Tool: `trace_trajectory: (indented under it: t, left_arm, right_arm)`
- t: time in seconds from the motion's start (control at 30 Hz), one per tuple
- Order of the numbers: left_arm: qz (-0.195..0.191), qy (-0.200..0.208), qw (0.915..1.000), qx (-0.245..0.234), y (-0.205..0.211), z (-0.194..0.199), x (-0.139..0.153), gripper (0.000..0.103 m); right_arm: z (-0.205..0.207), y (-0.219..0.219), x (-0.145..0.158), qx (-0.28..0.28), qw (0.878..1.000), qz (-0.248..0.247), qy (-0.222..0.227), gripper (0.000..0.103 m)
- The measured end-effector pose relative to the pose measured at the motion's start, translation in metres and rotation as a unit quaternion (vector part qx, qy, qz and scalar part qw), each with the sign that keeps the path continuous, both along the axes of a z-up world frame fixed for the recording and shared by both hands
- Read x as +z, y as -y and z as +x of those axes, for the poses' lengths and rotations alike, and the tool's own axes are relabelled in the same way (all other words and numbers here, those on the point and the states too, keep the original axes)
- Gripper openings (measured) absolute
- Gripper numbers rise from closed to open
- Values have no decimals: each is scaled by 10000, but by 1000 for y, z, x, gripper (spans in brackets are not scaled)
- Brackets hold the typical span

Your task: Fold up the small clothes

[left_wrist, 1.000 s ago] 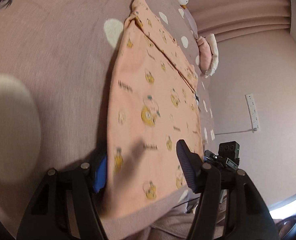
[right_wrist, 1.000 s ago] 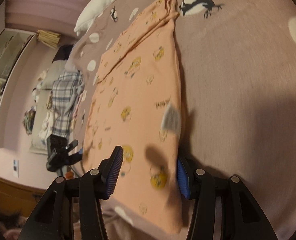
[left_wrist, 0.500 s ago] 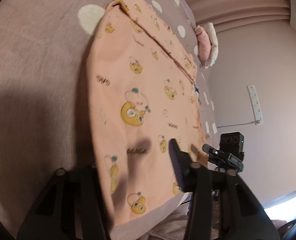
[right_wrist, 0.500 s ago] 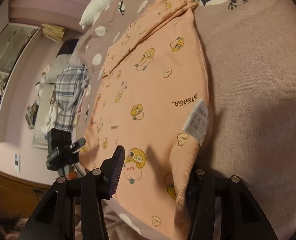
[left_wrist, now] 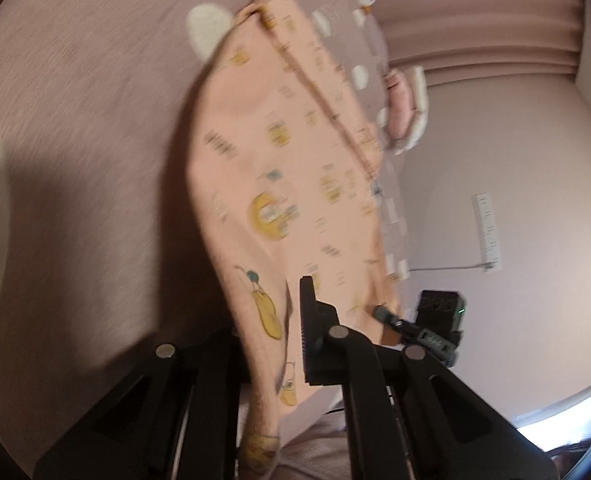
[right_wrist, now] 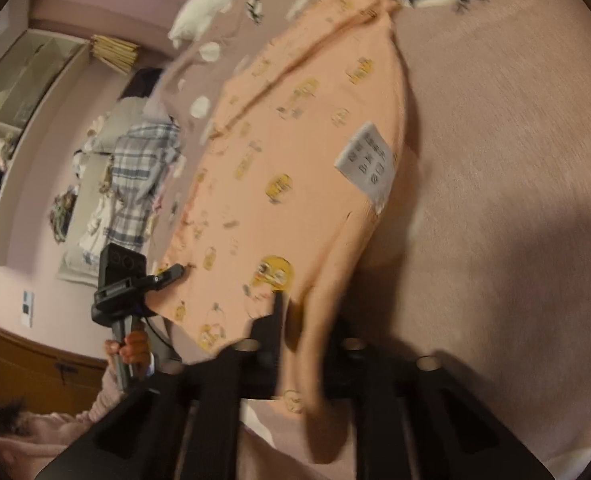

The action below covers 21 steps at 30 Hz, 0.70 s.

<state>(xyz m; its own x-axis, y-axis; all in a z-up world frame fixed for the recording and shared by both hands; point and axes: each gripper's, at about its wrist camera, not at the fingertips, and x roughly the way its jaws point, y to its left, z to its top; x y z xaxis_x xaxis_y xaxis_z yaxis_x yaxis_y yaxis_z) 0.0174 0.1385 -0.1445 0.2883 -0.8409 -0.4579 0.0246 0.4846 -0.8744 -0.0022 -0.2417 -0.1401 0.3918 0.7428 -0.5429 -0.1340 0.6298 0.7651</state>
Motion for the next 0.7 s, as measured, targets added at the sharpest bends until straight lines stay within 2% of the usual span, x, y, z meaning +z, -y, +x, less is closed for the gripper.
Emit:
trace_trajectory:
  t: [0.13,0.3,0.7]
  left_arm:
    - [-201,412,9989,6,-2,6,23,5]
    - [-325,837,9960,2,-1,19,48,5]
    - [-766,1193,9896,252,12,73,72,1]
  right_arm:
    - [4,2,25,-82,9981,216,578,9]
    - [16,3,49,-185,9942,293,1020,9]
    - [61,4,87,-460,9858,150,1608,9]
